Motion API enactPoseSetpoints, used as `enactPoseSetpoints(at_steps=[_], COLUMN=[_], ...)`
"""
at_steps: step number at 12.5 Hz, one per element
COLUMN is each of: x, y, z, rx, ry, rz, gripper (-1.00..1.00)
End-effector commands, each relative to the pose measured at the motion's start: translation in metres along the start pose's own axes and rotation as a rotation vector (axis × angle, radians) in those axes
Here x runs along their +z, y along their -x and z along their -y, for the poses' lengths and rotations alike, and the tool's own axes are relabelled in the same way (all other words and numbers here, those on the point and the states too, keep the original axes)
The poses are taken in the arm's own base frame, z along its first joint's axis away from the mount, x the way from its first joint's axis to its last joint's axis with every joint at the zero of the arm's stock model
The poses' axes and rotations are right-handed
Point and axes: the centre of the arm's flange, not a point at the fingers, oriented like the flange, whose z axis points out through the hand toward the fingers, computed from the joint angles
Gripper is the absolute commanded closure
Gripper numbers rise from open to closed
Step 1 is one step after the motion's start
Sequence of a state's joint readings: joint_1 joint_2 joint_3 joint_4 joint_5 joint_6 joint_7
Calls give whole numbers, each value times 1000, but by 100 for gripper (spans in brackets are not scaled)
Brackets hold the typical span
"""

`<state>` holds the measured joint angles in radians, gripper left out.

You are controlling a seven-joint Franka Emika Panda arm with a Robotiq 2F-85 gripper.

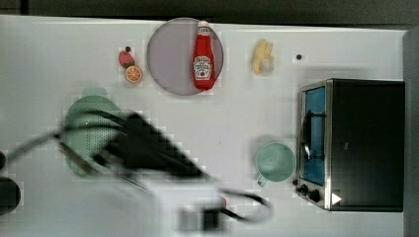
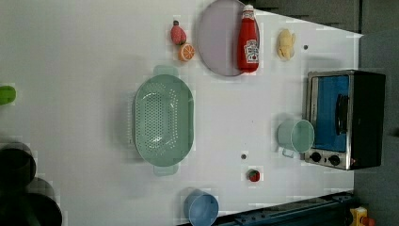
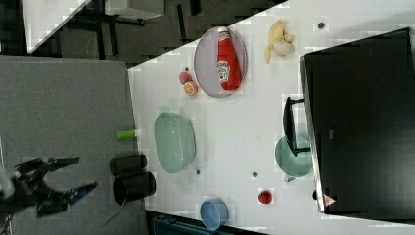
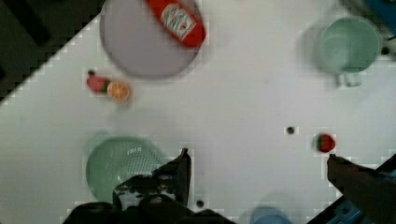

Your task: Drag strainer left to right.

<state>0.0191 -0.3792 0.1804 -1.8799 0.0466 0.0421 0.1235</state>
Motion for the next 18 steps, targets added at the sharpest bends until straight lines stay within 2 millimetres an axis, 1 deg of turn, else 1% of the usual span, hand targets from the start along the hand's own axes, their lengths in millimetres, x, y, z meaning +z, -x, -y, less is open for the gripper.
enactPoseSetpoints(at_steps=[1,3,5,6,8,10,12,15,17,18], x=[107,146,187,207,249,299,348,417,456,470], y=[64,100,130,141,154,157,158,157,150,146], z=[91,130,162,175,192,199,203,204,200,197], rx=[1,130,292,379,546,678,762,768,784,797], ry=[122,120,112,108,116,158,189,200,174,160], rz=[65,73,98,108,112,86,72,113,145,160], gripper=[-100,-100,-100,-100,-100,-100,-100,-100,-100,-100])
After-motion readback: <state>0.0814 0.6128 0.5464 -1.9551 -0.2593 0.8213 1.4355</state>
